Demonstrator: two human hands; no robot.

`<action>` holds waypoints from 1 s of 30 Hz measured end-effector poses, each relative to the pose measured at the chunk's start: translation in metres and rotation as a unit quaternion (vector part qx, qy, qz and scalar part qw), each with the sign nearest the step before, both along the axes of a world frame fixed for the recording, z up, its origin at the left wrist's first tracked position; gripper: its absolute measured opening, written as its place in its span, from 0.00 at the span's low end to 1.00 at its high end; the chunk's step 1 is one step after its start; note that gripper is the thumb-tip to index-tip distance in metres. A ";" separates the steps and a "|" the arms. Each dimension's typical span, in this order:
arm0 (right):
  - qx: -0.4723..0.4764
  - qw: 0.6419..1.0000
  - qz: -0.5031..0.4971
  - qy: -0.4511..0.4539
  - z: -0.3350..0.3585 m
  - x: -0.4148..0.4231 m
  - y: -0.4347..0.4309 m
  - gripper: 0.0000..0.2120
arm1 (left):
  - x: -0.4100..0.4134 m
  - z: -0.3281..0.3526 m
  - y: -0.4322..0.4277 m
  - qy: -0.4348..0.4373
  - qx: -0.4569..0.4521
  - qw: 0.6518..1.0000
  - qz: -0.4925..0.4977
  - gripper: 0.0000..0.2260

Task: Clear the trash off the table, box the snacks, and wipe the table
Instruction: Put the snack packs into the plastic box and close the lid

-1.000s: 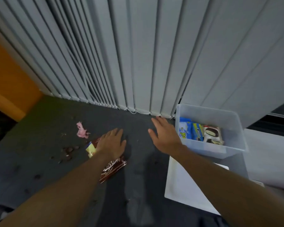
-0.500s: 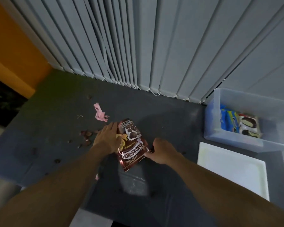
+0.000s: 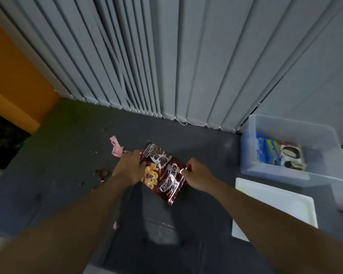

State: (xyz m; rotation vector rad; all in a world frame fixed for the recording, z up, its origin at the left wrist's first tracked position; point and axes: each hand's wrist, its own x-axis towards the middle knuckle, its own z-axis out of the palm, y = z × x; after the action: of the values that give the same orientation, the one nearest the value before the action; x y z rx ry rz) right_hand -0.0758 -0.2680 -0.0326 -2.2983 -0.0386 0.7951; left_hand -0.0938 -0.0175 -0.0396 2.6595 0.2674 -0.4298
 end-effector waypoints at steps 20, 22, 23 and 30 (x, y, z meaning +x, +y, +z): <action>0.220 0.918 -0.320 -0.082 0.109 0.045 -0.198 0.14 | 0.071 0.122 -0.226 -0.164 -0.139 0.972 -0.100 0.12; 0.200 0.915 -0.339 -0.089 0.111 0.046 -0.223 0.15 | 0.079 0.123 -0.250 -0.168 -0.147 0.966 -0.131 0.13; 0.188 0.914 -0.349 -0.091 0.111 0.047 -0.235 0.16 | 0.083 0.123 -0.262 -0.168 -0.152 0.963 -0.143 0.13; 0.148 0.909 -0.380 -0.087 0.103 0.052 -0.300 0.08 | 0.109 0.111 -0.331 -0.160 -0.140 0.948 -0.239 0.16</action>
State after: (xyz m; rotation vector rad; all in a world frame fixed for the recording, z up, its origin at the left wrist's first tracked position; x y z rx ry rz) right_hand -0.0237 -0.5678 0.0705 -1.8517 0.5840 0.1590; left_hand 0.0152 -0.3482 0.0712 2.4397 -0.5109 -0.1539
